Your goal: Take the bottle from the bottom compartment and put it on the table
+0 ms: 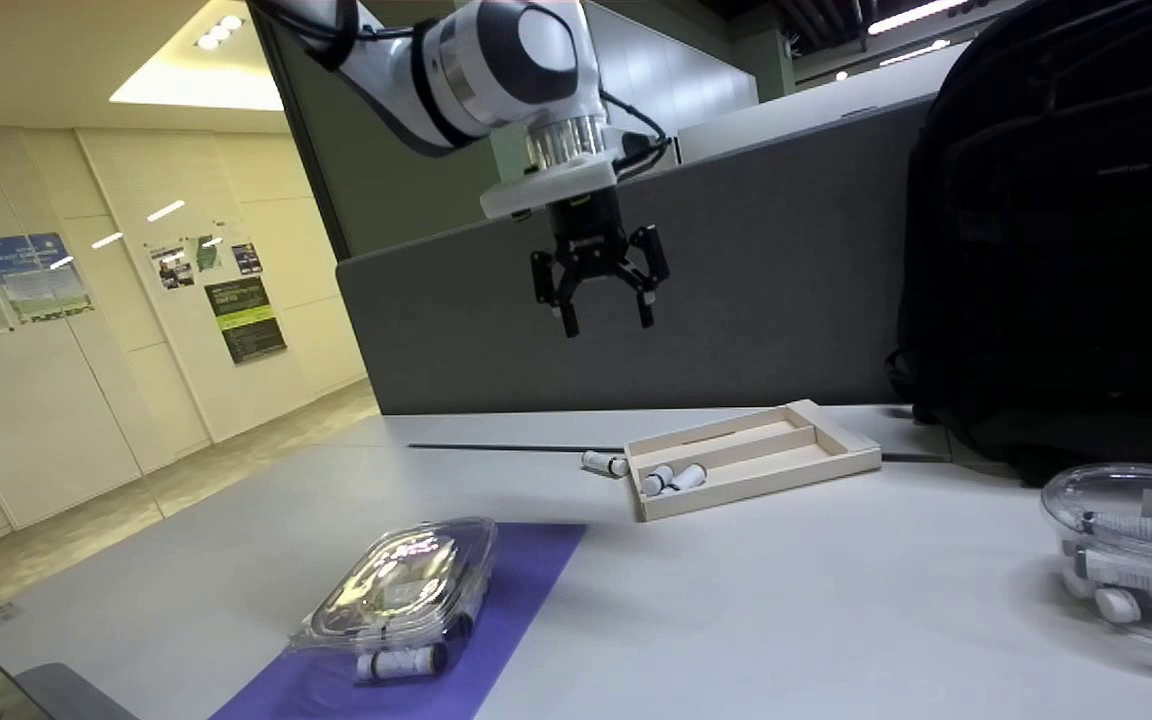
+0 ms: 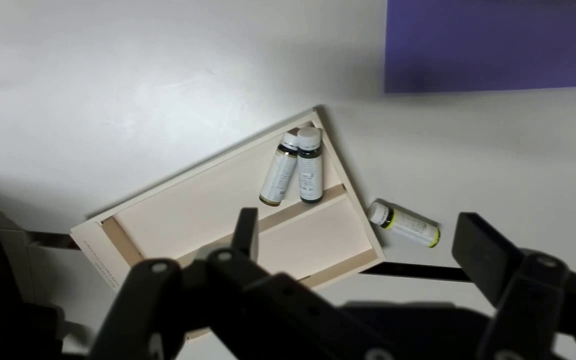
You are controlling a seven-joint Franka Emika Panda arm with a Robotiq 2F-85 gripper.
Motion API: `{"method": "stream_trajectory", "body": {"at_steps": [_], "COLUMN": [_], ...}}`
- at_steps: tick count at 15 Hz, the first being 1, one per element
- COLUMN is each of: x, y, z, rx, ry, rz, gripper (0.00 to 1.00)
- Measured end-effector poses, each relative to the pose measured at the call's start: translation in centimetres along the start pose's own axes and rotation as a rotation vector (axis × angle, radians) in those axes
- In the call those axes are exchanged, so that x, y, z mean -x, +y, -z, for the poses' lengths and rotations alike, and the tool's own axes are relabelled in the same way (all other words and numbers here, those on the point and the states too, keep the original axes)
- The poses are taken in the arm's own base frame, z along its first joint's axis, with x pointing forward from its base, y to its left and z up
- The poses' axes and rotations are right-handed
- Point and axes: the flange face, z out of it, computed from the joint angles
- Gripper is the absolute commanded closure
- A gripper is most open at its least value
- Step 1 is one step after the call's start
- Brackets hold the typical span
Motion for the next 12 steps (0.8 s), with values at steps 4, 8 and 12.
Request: {"method": "stream_trajectory", "body": {"at_steps": [4,8,12], "x": [-1.8,-2.9,-2.9], "y": [2.0,2.3,2.6], "z": [-4.2,-8.1,-11.9], "rx": [0.003,-0.001,-0.005], "ry": [0.03,0.001,-0.068], "rz": [-0.026,-0.024,-0.021], "gripper": [0.0,0.0,0.0]}}
